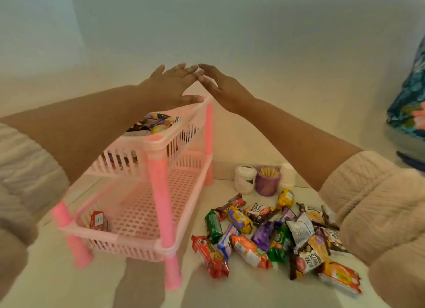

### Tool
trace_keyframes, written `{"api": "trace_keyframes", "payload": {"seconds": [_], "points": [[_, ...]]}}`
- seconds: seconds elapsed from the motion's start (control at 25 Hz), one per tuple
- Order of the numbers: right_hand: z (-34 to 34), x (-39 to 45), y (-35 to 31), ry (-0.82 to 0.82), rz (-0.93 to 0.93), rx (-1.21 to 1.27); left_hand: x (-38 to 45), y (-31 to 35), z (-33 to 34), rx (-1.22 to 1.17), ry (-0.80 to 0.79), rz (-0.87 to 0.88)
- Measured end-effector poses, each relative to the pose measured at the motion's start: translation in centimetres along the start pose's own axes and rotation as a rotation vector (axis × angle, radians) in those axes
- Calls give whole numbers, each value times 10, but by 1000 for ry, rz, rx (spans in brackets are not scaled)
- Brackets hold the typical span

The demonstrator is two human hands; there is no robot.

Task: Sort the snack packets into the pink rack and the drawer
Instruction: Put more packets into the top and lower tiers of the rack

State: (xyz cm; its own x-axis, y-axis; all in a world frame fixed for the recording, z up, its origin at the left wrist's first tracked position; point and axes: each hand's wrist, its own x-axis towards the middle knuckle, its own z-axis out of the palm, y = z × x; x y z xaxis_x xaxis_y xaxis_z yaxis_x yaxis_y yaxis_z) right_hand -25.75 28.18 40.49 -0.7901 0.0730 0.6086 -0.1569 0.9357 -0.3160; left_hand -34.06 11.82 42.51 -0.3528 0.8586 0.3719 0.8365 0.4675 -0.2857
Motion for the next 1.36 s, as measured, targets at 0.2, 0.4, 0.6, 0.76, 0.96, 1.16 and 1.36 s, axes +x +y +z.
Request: {"api": "trace_keyframes", "payload": {"seconds": [0.2,0.4,0.6,0.76,0.96,1.16,1.36], "points": [[-64,-72,48,-42,113,-188,26,85,13,-137,109,91],[-106,-156,104,-99,262,-305,25,169,74,-233,-22,141],[-101,-253,157,-219,403,-294,1,245,141,-414,-170,129],[-65,-338,183,-285,484,-214,-27,306,182,-489,-369,147],[-10,-451,191,-209,635,27,-69,367,224,-554,-500,23],[22,-500,196,-273,701,57,-81,383,234,-786,-427,-158],[28,-516,201,-201,720,100,-90,397,247,-872,-431,-329]]}}
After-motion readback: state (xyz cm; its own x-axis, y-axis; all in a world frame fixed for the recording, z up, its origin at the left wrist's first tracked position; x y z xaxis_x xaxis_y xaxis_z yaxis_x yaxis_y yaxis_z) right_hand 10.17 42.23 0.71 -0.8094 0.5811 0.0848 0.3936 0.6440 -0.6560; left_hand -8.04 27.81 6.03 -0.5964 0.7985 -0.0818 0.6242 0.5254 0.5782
